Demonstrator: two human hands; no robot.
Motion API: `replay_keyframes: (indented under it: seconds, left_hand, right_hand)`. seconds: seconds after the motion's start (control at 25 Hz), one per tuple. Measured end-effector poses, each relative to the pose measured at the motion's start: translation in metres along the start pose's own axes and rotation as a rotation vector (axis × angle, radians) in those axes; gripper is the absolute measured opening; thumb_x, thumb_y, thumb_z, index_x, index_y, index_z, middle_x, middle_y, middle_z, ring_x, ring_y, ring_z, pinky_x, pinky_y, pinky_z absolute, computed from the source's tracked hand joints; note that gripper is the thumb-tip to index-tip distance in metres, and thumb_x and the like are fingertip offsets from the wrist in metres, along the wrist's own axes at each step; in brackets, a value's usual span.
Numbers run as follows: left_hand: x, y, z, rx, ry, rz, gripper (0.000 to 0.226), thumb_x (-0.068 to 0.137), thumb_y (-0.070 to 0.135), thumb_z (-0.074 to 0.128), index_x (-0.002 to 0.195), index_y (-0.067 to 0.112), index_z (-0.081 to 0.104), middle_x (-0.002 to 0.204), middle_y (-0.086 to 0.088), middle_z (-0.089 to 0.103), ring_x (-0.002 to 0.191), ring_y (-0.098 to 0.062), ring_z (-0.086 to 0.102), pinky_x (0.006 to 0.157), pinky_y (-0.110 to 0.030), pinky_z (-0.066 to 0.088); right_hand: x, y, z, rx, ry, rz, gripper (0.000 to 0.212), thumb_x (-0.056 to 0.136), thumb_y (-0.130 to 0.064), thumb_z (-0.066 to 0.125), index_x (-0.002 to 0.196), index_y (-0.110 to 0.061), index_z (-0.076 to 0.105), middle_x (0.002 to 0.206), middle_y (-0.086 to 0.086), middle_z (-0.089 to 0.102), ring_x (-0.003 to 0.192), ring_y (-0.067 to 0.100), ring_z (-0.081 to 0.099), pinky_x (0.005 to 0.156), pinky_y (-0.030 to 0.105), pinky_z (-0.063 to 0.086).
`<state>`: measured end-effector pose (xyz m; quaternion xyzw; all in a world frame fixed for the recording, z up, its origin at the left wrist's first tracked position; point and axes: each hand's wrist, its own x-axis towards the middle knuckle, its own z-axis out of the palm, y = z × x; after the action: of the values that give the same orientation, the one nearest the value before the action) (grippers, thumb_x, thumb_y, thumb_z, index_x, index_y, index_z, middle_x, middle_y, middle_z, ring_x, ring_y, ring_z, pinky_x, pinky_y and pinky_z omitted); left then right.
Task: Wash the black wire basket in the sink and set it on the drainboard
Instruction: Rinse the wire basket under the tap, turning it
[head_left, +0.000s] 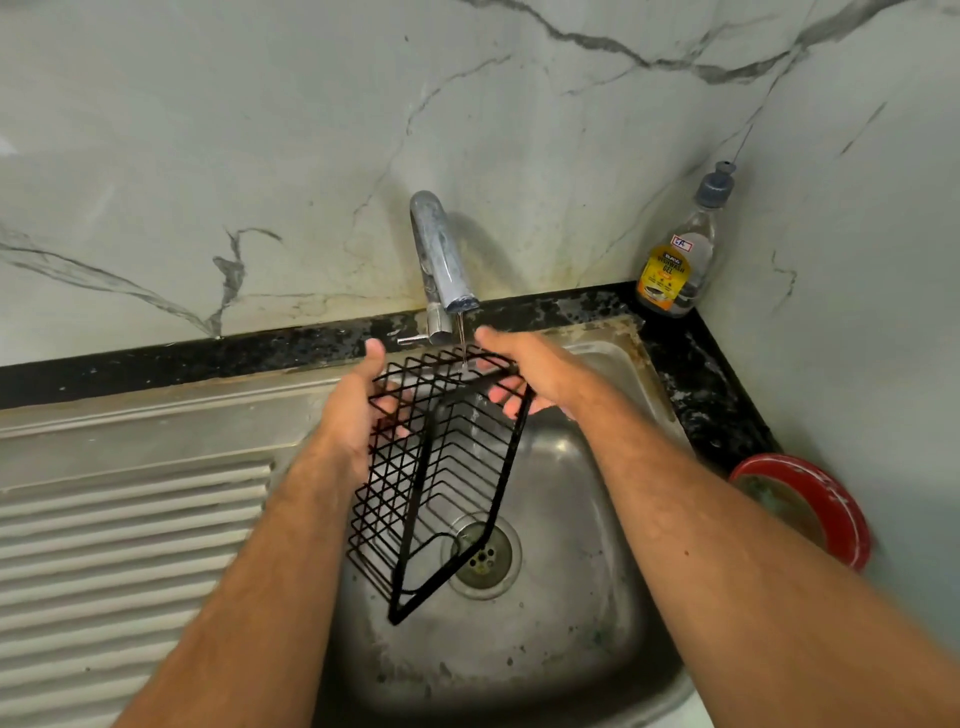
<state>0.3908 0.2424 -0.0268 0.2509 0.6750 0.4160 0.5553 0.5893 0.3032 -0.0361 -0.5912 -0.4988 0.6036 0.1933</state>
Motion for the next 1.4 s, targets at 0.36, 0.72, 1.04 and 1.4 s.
replay_keyframes:
  seconds: [0.36,0.72,1.04,1.4]
  left_hand:
    - [0.017,-0.036,-0.023,-0.462,0.067,-0.031,0.052,0.096,0.064,0.051,0.068,0.020,0.055,0.060,0.001,0.057,0.059,-0.020,0.056,0.066,-0.040,0.055]
    - [-0.019,-0.025,-0.054,0.388,-0.358,0.110,0.082,0.059,0.066,0.079,0.130,0.031,0.061,0.116,0.002,0.070,0.106,-0.020,0.065,0.094,-0.043,0.051]
    - [-0.016,-0.065,-0.036,0.145,0.042,0.171,0.038,0.090,-0.008,0.050,0.098,0.021,0.073,0.092,0.003,0.068,0.096,-0.023,0.064,0.091,-0.037,0.048]
    - [-0.018,-0.116,-0.049,-0.161,-0.005,0.298,0.071,0.071,-0.034,0.032,0.089,0.025,0.068,0.119,-0.001,0.068,0.134,-0.023,0.056,0.119,-0.050,0.034]
  right_hand:
    - [-0.004,-0.003,0.028,0.145,0.197,-0.218,0.041,0.099,-0.059,0.043,0.109,-0.028,0.068,0.094,0.000,0.069,0.078,0.012,0.065,0.065,0.028,0.049]
    - [-0.016,-0.025,0.051,-0.514,0.090,-0.423,0.045,0.100,-0.054,0.044,0.111,-0.024,0.076,0.106,0.003,0.075,0.099,0.020,0.068,0.094,0.037,0.054]
    - [-0.034,-0.017,0.014,-0.485,0.165,-0.443,0.019,0.095,-0.039,0.065,0.097,-0.025,0.078,0.091,-0.010,0.076,0.083,0.007,0.070,0.085,0.031,0.055]
    - [-0.054,0.001,-0.003,-0.230,0.122,-0.343,0.008,0.091,-0.026,0.072,0.096,-0.023,0.078,0.081,-0.013,0.077,0.078,0.001,0.073,0.088,0.028,0.057]
